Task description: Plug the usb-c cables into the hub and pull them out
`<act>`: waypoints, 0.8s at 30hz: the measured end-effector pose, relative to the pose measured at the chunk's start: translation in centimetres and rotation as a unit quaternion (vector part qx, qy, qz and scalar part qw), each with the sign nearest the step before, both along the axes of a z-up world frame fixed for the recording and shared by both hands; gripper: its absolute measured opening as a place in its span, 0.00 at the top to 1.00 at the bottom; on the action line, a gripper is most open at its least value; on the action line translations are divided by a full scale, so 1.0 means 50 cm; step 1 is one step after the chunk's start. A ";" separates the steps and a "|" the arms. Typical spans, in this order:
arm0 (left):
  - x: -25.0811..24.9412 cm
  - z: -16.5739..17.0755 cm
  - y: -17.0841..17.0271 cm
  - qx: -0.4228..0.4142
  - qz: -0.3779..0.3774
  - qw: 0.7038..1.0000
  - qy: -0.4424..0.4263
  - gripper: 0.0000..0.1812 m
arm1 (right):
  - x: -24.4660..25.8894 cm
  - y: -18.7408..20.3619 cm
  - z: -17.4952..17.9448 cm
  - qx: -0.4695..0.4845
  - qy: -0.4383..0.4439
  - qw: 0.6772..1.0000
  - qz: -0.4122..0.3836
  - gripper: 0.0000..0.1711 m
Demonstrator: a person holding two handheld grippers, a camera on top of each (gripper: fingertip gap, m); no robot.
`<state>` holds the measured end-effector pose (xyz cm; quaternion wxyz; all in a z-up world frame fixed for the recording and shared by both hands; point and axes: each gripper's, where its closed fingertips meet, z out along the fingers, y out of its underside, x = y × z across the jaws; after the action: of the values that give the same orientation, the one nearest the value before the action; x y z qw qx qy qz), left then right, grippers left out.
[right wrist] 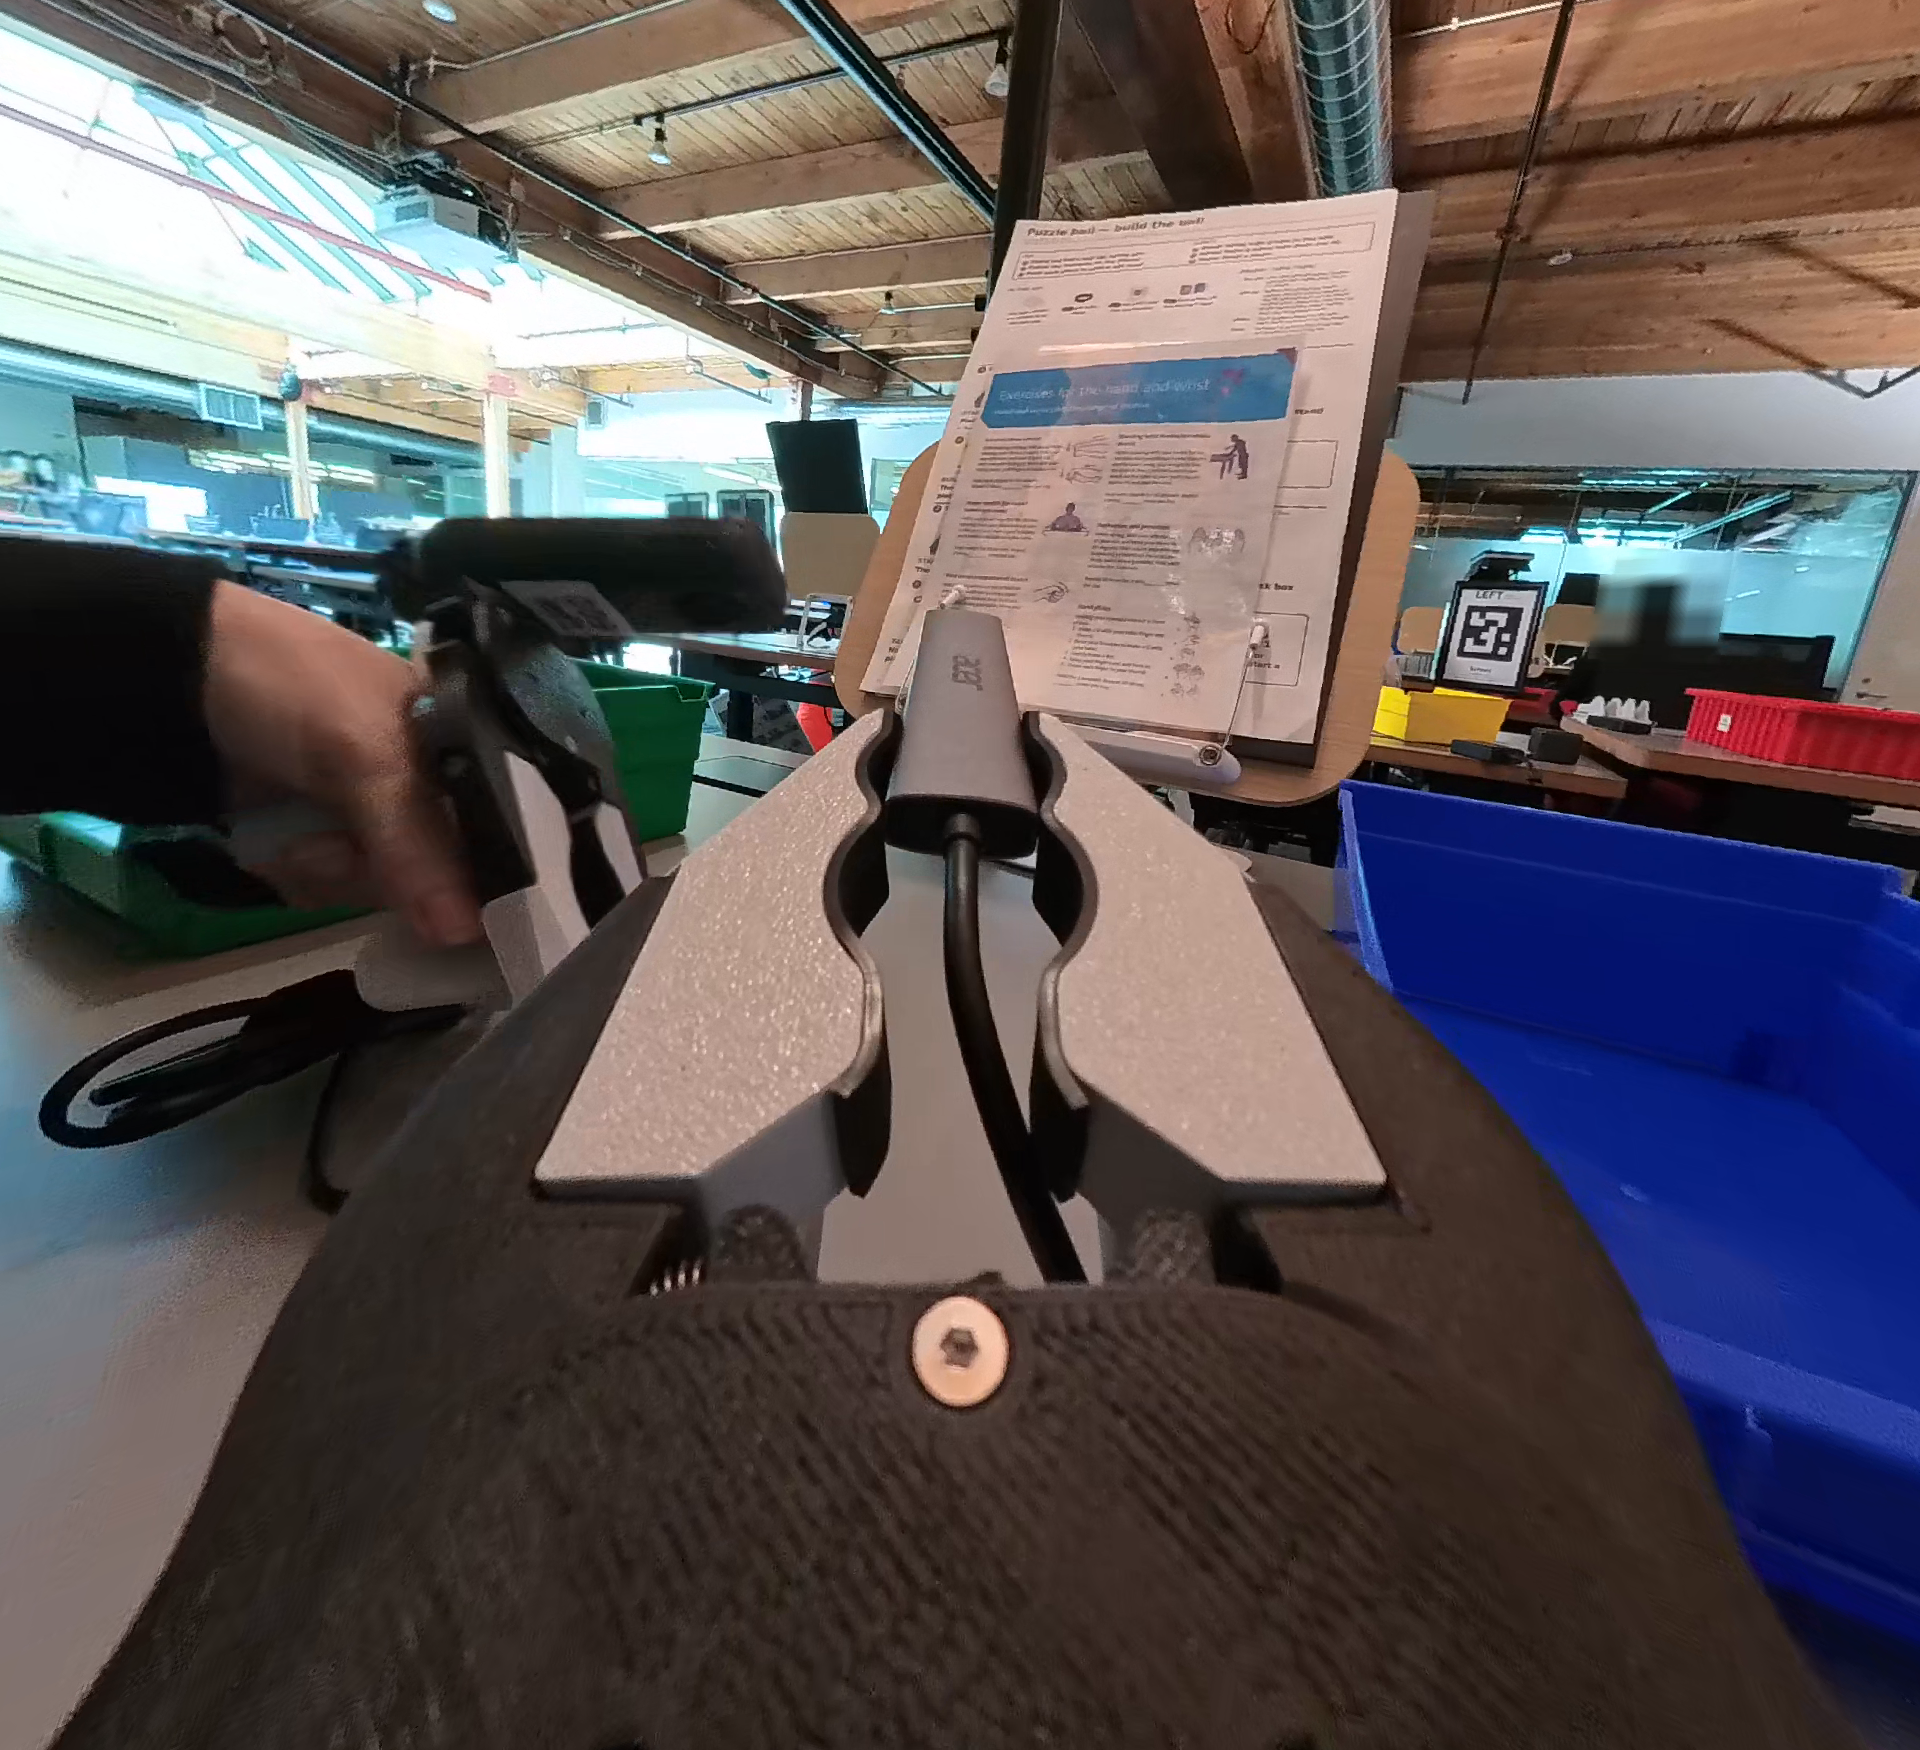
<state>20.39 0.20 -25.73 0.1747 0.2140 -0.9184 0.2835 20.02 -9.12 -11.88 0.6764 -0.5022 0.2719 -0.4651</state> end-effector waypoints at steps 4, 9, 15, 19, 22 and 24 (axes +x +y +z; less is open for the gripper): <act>-0.012 -0.011 -0.019 -0.025 -0.011 0.994 0.105 0.85 | 0.001 -0.002 0.000 0.004 0.001 1.000 0.002 0.87; -0.018 -0.008 -0.045 -0.054 -0.021 0.983 0.174 0.86 | 0.003 -0.003 0.000 0.014 0.005 1.000 0.007 0.87; -0.014 -0.008 -0.069 -0.078 -0.015 0.975 0.209 0.88 | 0.003 0.002 -0.001 0.010 0.005 1.000 0.013 0.87; -0.010 -0.007 -0.076 -0.094 -0.005 0.972 0.216 0.97 | 0.003 -0.001 0.000 0.015 0.006 1.000 0.013 0.87; -0.017 0.013 -0.079 -0.133 -0.030 0.974 0.183 0.99 | 0.004 -0.004 0.000 0.019 0.007 1.000 0.012 0.87; -0.027 0.035 -0.076 -0.163 -0.054 0.976 0.136 0.99 | 0.005 -0.003 -0.002 0.019 0.011 1.000 0.012 0.87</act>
<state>19.06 -3.58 -24.00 0.3459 0.1693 -0.8376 0.3875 20.29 -9.26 -12.00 0.6881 -0.4980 0.2820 -0.4461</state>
